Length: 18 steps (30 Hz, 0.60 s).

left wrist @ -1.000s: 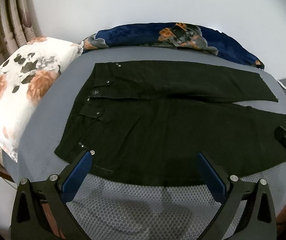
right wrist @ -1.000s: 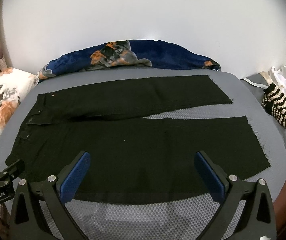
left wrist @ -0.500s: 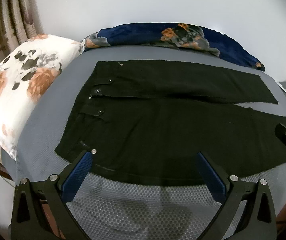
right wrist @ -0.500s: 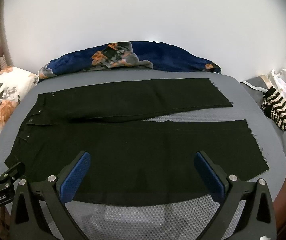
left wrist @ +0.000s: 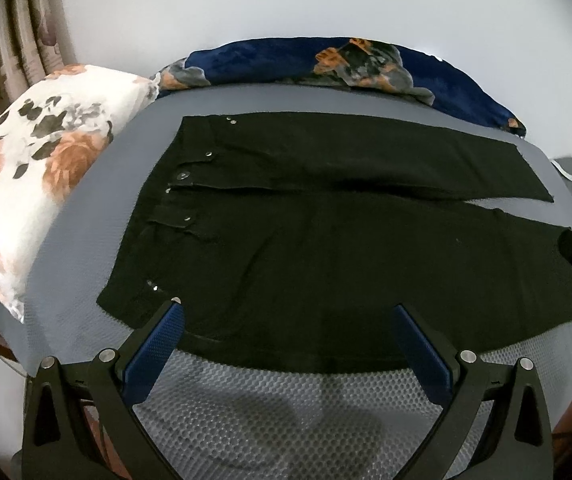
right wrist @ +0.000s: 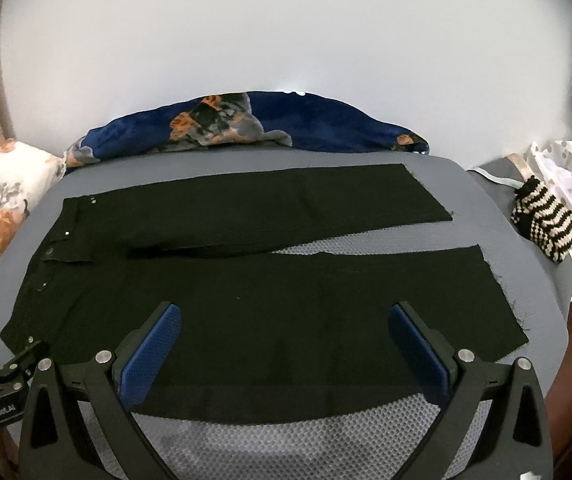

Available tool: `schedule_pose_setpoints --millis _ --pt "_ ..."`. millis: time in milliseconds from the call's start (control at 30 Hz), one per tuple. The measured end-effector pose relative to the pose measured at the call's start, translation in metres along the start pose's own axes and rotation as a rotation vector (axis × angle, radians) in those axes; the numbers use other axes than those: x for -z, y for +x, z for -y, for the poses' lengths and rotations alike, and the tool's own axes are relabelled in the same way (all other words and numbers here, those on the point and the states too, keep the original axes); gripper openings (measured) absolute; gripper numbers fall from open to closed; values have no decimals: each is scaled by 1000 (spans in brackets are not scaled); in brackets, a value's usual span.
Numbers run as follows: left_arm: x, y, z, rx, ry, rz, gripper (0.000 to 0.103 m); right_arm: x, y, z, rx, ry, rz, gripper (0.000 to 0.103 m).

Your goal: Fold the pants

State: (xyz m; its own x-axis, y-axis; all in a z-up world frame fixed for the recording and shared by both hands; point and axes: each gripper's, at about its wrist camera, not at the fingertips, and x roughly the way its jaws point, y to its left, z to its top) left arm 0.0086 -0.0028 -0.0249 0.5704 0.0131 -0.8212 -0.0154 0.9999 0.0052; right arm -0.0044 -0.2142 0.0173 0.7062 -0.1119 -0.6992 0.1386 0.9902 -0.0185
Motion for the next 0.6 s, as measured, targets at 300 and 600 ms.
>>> schedule_pose_setpoints --millis 300,600 --pt "1 4 1 15 15 -5 102 2 -3 6 27 30 14 103" --pt "-1 8 -3 21 3 0 102 0 2 2 8 21 12 103"
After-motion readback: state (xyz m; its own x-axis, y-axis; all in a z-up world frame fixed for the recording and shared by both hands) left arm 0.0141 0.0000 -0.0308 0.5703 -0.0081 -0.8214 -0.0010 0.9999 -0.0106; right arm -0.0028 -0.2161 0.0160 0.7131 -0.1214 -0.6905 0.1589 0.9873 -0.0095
